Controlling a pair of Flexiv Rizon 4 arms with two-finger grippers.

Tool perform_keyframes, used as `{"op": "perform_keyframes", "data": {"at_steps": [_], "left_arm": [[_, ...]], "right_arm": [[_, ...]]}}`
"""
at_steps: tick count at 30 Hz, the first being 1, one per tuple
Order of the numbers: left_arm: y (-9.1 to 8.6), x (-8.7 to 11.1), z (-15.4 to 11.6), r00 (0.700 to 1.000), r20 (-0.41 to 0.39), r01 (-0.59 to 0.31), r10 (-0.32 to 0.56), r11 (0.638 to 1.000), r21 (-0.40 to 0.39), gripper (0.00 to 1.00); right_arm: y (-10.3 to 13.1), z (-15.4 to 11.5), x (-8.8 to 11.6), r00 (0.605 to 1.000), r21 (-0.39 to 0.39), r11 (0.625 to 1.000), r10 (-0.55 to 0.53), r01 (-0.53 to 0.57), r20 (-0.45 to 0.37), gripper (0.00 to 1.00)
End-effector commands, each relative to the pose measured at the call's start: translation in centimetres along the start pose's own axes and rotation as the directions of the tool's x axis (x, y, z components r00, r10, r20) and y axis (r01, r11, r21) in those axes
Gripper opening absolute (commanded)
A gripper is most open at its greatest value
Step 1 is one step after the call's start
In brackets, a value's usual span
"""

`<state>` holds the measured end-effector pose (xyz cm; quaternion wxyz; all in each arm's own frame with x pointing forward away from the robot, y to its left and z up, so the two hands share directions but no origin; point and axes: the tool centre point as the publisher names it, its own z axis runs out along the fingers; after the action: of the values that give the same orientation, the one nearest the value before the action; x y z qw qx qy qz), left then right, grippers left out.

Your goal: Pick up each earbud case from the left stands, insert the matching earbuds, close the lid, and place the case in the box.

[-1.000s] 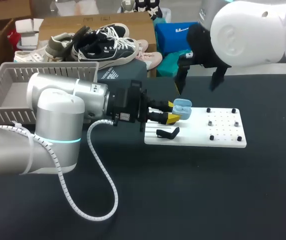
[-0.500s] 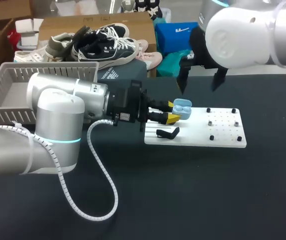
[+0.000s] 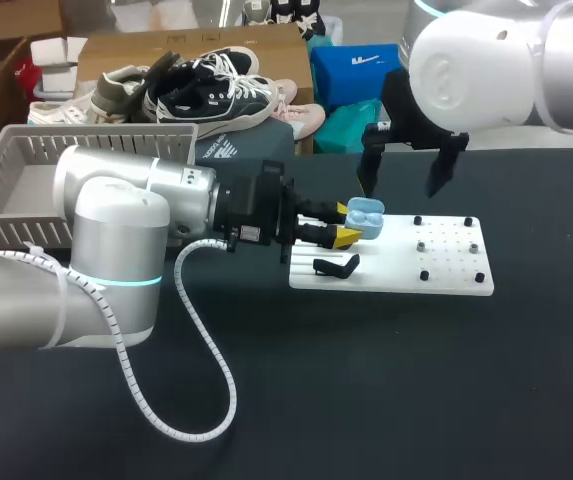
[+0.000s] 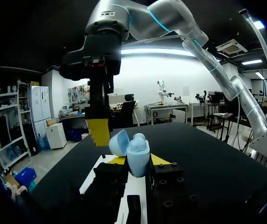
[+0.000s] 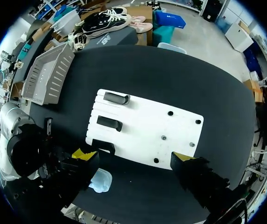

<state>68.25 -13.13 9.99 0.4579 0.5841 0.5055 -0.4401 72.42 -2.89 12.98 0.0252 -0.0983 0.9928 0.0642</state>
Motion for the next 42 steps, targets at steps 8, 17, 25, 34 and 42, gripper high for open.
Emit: {"op": "perform_keyframes", "data": {"at_steps": [8,17,25,34,42], "left_arm": [[-0.1,0.0,0.0,1.000,0.001,-0.001,0.001,1.000,-0.004,0.00],[-0.1,0.0,0.0,1.000,0.001,-0.001,0.001,1.000,-0.004,0.00],[0.0,-0.5,-3.8,1.000,0.003,0.029,-0.029,0.994,-0.106,0.00],[0.7,-1.0,-10.6,0.996,-0.057,0.047,-0.067,0.955,-0.291,0.00],[3.1,-0.2,-18.3,0.977,-0.094,0.112,-0.193,0.831,-0.545,0.00]], "right_arm": [[0.8,-0.8,2.4,0.999,-0.022,0.999,-0.027,0.027,0.018,1.00],[0.1,-2.3,2.5,0.993,-0.005,1.000,-0.023,0.024,0.114,1.00],[-1.1,-2.8,2.8,0.987,-0.010,1.000,-0.008,0.010,0.158,1.00],[-1.4,-2.6,2.8,0.988,-0.018,1.000,-0.001,0.004,0.157,1.00],[-1.4,-2.6,2.8,0.988,-0.018,1.000,-0.001,0.004,0.157,1.00]]}}
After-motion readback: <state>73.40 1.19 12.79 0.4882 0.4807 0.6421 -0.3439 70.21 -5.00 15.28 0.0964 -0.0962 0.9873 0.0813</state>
